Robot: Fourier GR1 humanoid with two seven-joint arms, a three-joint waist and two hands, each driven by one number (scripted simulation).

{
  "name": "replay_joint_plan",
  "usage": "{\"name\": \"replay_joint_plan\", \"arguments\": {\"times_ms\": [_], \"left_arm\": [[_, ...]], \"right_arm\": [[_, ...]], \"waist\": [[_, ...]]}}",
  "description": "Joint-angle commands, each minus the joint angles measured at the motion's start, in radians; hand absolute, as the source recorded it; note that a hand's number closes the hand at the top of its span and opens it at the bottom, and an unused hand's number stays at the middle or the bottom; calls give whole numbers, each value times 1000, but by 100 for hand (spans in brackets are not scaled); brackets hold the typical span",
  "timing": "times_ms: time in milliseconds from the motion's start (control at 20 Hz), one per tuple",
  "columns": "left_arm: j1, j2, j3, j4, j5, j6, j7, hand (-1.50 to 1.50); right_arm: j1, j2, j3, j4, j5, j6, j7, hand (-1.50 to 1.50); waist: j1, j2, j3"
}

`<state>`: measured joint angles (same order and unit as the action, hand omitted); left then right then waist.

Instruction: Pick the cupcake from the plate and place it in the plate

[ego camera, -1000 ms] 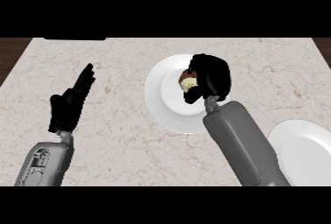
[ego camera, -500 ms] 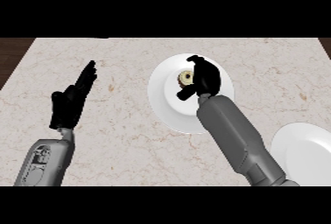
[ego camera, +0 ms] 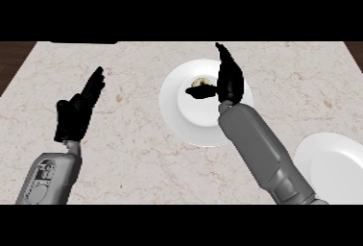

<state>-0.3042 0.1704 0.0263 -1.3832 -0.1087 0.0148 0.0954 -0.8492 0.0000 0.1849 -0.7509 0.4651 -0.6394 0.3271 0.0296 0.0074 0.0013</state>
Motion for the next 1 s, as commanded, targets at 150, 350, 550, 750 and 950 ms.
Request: {"name": "replay_joint_plan", "arguments": {"times_ms": [150, 350, 550, 750, 950], "left_arm": [[86, 28, 35, -78, 23, -7, 14, 0], [43, 20, 47, -7, 23, -6, -7, 0], [49, 17, 40, -25, 19, -14, -1, 0], [47, -25, 5, -21, -26, 30, -19, 0], [27, -2, 29, -44, -4, -2, 15, 0]], "right_arm": [[170, -56, -95, -197, -78, -118, -61, -150], [297, -119, -113, -423, -130, -51, -42, -150], [505, -198, -120, -629, -175, 24, -53, -150], [680, -256, -140, -784, -230, 104, -79, -150], [769, -308, -208, -859, -276, 184, -112, -150]], "waist": [[-36, -15, -1], [-50, -12, -1], [-48, -11, -1], [-45, -10, -1], [-36, -9, -1]]}}
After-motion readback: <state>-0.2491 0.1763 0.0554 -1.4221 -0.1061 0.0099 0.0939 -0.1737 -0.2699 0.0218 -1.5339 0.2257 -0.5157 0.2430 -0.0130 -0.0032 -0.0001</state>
